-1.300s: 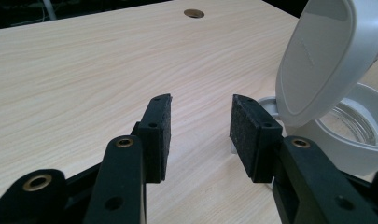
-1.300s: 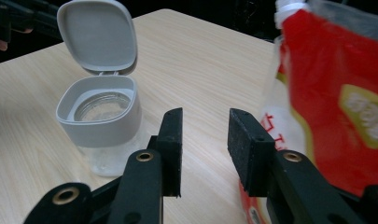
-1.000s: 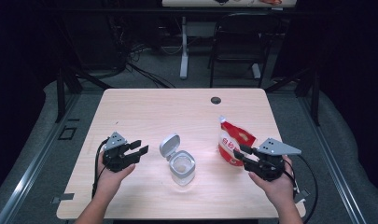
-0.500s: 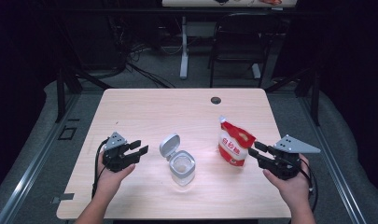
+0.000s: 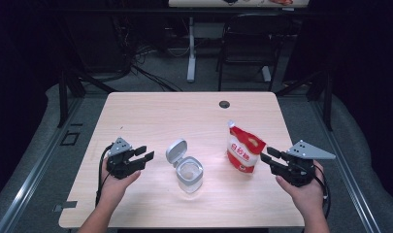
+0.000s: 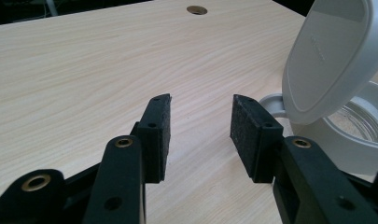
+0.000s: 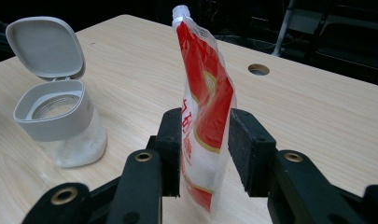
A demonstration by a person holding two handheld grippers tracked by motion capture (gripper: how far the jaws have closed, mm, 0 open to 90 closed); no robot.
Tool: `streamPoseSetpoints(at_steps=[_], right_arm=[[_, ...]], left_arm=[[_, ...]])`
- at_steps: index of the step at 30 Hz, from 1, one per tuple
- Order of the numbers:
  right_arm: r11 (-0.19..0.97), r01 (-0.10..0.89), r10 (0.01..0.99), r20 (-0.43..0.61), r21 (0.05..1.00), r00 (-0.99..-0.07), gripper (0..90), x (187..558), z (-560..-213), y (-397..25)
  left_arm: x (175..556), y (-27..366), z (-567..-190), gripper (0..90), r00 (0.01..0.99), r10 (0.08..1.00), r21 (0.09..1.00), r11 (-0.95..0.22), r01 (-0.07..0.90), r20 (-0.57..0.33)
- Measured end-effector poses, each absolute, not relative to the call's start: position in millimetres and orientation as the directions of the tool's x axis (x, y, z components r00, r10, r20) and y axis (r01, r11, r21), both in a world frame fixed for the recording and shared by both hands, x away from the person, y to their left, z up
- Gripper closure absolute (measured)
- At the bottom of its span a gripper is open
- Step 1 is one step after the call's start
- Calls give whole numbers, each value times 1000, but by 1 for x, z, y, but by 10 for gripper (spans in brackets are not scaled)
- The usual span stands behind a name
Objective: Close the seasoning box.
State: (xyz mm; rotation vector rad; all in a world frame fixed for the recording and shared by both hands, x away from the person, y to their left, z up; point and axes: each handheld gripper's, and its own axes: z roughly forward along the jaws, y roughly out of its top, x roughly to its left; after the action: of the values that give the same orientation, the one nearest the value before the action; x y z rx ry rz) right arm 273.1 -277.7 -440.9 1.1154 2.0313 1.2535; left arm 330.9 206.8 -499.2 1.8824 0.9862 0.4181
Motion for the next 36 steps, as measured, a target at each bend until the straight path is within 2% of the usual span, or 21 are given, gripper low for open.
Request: streamPoseSetpoints(at_steps=[18, 32, 36], right_arm=[[218, 388, 863, 9, 896, -506, 622, 275, -444, -283], [231, 371, 854, -4, 900, -521, 515, 290, -443, -271], [200, 382, 858, 27, 902, -513, 491, 302, -448, -271]], left_arm=[[331, 206, -500, 585, 617, 778, 855, -238, 460, -116], [331, 208, -499, 585, 613, 781, 856, -234, 461, -117], [331, 208, -500, 585, 613, 781, 854, -234, 465, -120]])
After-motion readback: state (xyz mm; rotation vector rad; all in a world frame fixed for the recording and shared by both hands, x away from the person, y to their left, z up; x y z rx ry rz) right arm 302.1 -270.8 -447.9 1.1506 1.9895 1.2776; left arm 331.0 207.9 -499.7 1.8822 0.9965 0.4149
